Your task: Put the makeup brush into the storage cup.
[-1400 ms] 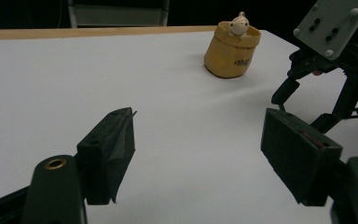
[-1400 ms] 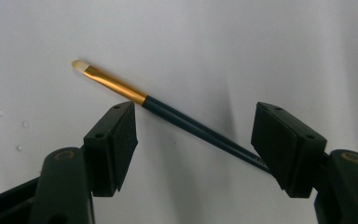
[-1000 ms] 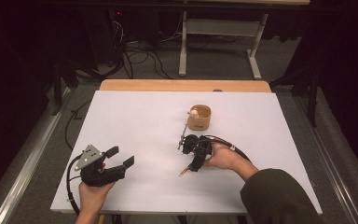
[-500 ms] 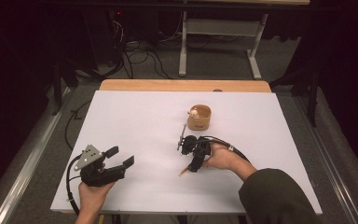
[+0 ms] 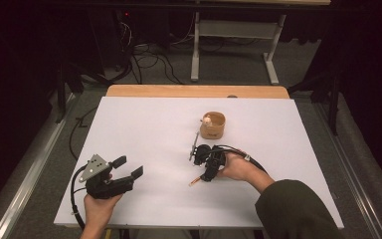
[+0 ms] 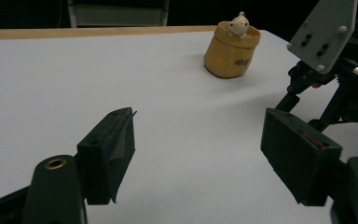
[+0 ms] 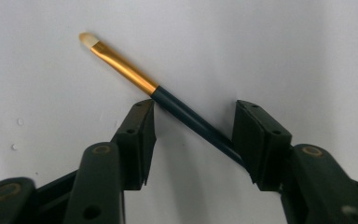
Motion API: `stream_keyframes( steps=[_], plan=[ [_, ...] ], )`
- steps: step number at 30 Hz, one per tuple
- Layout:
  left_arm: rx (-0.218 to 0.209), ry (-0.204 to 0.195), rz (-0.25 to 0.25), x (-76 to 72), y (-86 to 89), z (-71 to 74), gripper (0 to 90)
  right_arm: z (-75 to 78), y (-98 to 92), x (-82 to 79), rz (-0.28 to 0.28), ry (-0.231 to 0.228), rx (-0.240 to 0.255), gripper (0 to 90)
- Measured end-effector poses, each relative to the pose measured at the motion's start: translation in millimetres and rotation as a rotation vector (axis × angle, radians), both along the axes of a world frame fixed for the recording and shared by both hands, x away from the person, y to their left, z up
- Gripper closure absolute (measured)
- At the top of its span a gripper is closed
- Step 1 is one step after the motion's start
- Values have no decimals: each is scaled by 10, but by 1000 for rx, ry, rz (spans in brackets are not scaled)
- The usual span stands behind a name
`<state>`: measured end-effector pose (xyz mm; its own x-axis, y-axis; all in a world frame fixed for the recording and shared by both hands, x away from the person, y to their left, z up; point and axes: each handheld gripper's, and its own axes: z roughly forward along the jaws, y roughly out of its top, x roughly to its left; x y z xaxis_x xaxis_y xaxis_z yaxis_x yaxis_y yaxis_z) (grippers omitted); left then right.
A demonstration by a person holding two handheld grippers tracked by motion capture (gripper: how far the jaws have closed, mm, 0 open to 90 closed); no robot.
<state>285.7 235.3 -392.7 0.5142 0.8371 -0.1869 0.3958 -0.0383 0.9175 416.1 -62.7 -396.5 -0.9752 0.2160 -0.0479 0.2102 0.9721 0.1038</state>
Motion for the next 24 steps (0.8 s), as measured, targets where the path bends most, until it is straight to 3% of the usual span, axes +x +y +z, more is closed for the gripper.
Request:
stream_keyframes(
  steps=[24],
  plan=[
    [-1,4,-2,3,-6,-4,267,24,-21,-2,-29,30,-25,838]
  ],
)
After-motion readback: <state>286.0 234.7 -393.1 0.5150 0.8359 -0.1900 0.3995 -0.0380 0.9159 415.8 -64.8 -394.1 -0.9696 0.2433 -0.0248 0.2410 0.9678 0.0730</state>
